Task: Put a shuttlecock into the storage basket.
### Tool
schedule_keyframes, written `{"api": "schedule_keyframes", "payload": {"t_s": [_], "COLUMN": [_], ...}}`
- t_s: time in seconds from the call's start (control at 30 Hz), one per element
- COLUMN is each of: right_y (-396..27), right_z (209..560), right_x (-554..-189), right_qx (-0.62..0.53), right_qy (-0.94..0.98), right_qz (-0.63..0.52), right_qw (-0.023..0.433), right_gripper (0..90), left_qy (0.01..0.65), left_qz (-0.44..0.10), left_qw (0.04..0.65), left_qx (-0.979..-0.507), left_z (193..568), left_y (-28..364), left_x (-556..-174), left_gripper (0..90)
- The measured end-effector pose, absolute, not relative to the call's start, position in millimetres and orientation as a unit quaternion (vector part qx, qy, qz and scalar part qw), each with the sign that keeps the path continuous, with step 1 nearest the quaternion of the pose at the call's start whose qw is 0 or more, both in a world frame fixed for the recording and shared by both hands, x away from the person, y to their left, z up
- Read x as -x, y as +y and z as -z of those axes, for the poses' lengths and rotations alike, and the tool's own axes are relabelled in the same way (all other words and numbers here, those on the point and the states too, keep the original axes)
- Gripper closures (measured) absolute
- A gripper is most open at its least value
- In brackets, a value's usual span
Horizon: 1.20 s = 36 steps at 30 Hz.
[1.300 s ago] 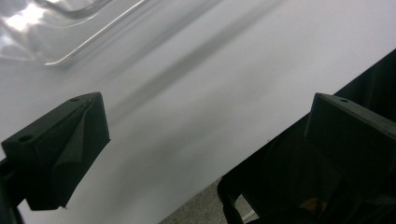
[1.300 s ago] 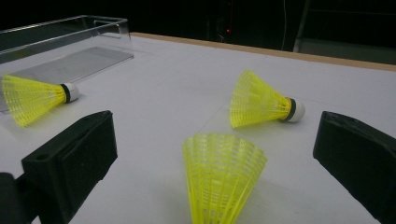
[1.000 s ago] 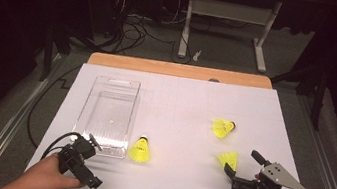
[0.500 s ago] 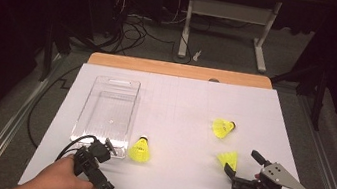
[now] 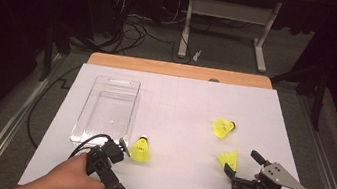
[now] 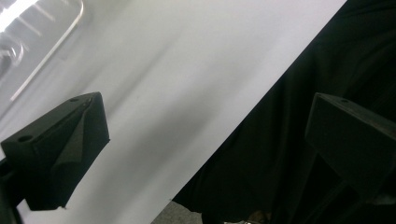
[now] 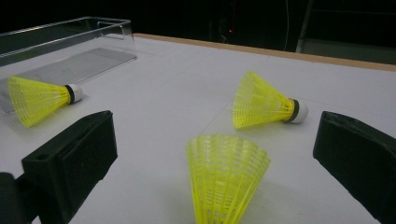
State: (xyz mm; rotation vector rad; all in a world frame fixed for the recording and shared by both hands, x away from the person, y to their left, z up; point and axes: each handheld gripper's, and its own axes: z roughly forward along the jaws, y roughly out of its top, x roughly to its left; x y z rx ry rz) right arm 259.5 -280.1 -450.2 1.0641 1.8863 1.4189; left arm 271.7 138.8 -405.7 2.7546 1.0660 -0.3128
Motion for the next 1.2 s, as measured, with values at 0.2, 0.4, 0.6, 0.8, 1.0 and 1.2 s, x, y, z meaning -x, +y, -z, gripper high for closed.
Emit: {"api": "schedule_keyframes", "payload": {"t_s": [0.2, 0.4, 0.6, 0.8, 1.0, 1.2], "right_y": [-279.8, -279.8, -280.2, -280.1, -280.8, -281.3], "right_z": [450.0, 450.0, 450.1, 450.0, 449.8, 449.0], "right_x": [-259.1, -259.1, -259.0, -259.3, -259.2, -259.6], "right_qx": [-0.395, -0.394, -0.395, -0.395, -0.395, -0.394], "right_qy": [0.701, 0.702, 0.701, 0.701, 0.7, 0.699], "right_qz": [-0.527, -0.528, -0.528, -0.528, -0.53, -0.53], "right_qw": [0.273, 0.272, 0.272, 0.272, 0.272, 0.273], "right_gripper": [0.4, 0.5, 0.5, 0.4, 0.4, 0.4], "left_qy": [0.346, 0.335, 0.33, 0.317, 0.311, 0.294], "left_qz": [0.102, 0.092, 0.087, 0.073, 0.071, 0.078], "left_qw": [0.088, 0.091, 0.09, 0.091, 0.094, 0.088], "left_qx": [-0.929, -0.933, -0.936, -0.941, -0.943, -0.948], "left_z": [391.3, 372.9, 360.8, 349.2, 342.3, 340.1], "left_y": [127.9, 120.0, 115.1, 105.0, 96.6, 85.9], "left_x": [-274.9, -281.8, -291.2, -299.6, -311.4, -319.7], "left_gripper": [0.6, 0.6, 0.6, 0.6, 0.6, 0.9]}}
